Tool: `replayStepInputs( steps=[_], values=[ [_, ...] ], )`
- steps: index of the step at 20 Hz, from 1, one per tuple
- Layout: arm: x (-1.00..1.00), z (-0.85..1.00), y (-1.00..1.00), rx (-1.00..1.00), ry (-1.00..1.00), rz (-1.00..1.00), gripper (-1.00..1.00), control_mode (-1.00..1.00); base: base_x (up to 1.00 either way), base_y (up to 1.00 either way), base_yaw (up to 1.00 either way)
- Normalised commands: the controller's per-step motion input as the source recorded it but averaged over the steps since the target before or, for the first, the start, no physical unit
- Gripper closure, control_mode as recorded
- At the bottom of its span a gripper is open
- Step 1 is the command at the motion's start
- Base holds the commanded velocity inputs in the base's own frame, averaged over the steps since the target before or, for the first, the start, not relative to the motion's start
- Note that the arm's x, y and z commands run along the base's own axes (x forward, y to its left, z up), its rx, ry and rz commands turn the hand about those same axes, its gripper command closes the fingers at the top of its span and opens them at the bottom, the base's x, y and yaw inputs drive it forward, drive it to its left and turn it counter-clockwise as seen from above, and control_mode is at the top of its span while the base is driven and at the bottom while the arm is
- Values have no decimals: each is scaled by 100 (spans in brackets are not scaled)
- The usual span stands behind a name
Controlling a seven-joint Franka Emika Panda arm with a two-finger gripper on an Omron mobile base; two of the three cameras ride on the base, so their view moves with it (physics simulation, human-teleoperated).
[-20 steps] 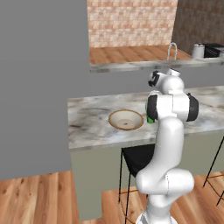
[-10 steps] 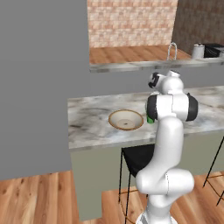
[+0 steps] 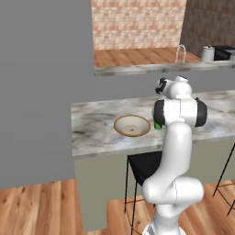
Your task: Place the cup inside the bowl on the dining table and move the bowl to any counter.
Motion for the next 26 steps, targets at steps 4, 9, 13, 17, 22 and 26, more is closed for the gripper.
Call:
replayStepInputs(
  steps=[4,9,13,17,22,26],
  values=[
    [0,-12,0,0,0,3,-100,-100,0,0,0],
    [0,-12,0,0,0,3,-100,-100,0,0,0],
    [0,-11,0,0,0,3,-100,-100,0,0,0],
    [0,-12,0,0,0,3,-100,-100,0,0,0],
    [0,-10,0,0,0,3,-100,-100,0,0,0],
    [0,-14,0,0,0,3,-100,-100,0,0,0]
  ],
)
